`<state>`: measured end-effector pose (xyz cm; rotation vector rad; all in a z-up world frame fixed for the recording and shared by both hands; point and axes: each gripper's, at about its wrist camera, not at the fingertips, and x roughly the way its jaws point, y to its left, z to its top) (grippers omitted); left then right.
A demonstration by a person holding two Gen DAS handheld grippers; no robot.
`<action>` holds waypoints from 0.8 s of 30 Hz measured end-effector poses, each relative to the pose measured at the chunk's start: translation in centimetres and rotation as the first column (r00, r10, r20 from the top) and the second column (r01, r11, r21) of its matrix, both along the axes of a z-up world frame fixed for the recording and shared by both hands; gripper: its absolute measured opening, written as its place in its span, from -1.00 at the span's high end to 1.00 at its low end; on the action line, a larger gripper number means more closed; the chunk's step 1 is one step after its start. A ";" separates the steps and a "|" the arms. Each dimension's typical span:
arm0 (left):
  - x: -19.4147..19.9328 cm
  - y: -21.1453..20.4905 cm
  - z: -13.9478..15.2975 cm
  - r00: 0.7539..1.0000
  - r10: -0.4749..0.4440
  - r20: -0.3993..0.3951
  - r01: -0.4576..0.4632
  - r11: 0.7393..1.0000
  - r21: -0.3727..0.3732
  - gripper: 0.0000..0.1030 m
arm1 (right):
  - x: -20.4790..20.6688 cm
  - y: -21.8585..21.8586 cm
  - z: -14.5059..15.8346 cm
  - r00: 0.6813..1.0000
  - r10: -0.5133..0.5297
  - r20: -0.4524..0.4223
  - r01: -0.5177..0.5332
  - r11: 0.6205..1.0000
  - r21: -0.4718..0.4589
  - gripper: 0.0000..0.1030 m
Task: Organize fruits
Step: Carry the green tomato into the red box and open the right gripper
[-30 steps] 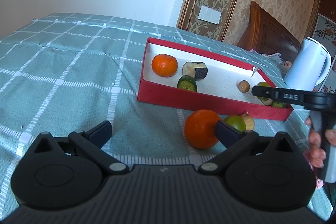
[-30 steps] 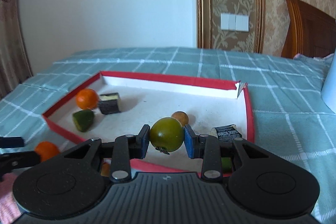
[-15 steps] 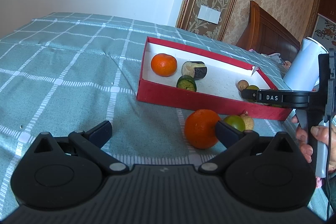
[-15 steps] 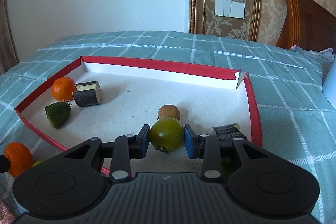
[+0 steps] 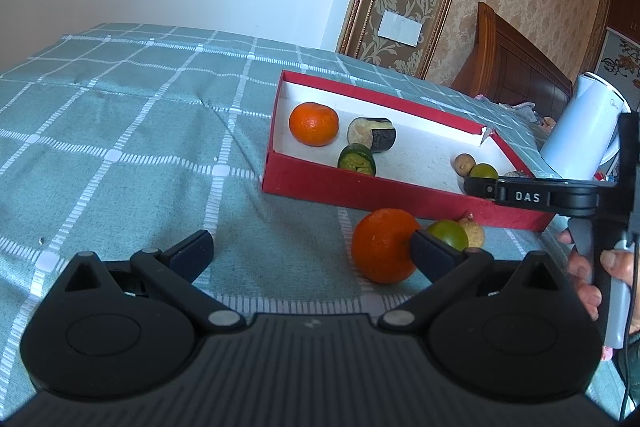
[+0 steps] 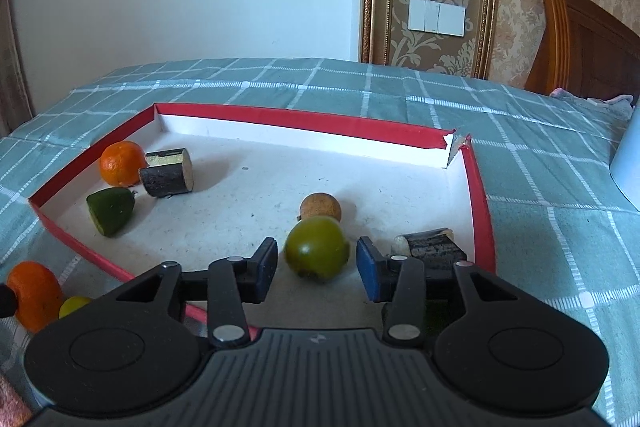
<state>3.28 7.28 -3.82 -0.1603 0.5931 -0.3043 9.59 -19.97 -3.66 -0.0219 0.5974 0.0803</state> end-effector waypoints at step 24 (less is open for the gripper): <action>0.1 0.1 0.0 1.000 -0.003 -0.006 0.003 1.000 -0.007 -1.00 | -9.4 -2.8 0.4 0.997 -0.024 0.072 0.018 0.997 0.079 -0.22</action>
